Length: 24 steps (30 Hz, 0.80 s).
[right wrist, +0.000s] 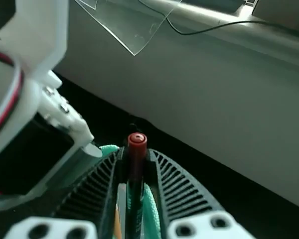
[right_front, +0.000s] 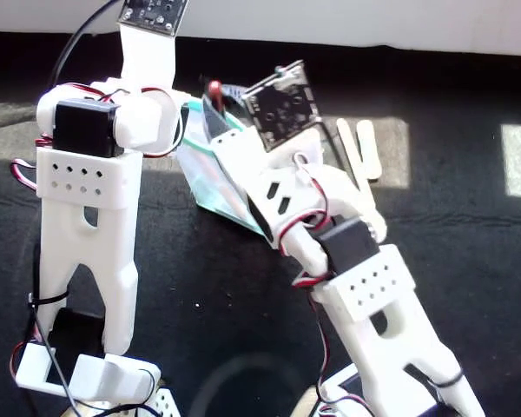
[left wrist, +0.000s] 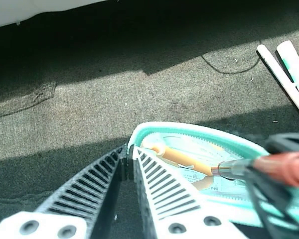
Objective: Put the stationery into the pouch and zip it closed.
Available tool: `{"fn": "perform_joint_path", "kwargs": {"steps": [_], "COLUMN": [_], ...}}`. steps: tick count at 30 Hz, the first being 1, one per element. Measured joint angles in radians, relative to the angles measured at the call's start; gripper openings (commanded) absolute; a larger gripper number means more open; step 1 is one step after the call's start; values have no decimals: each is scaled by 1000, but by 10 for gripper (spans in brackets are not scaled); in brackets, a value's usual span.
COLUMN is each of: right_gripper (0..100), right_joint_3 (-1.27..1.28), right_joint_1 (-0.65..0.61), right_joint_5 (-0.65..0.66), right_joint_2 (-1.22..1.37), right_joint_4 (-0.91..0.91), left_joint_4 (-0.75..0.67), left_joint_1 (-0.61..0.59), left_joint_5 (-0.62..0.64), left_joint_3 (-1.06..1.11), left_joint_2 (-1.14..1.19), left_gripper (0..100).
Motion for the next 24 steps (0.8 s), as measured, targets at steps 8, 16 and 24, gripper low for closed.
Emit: {"fn": "perform_joint_path", "kwargs": {"steps": [8, 16, 24], "right_gripper": [298, 245, 98], "right_joint_3": [-57, -249, -466], "right_joint_1": [0, 44, 367], "right_joint_5": [0, 0, 0], "right_joint_2": [18, 18, 18], "right_joint_4": [219, 350, 353], "left_joint_4": [0, 0, 0], "left_joint_1": [0, 0, 0], "left_joint_5": [0, 0, 0], "left_joint_3": [0, 0, 0], "left_joint_2": [0, 0, 0], "left_gripper": [10, 10, 10]}}
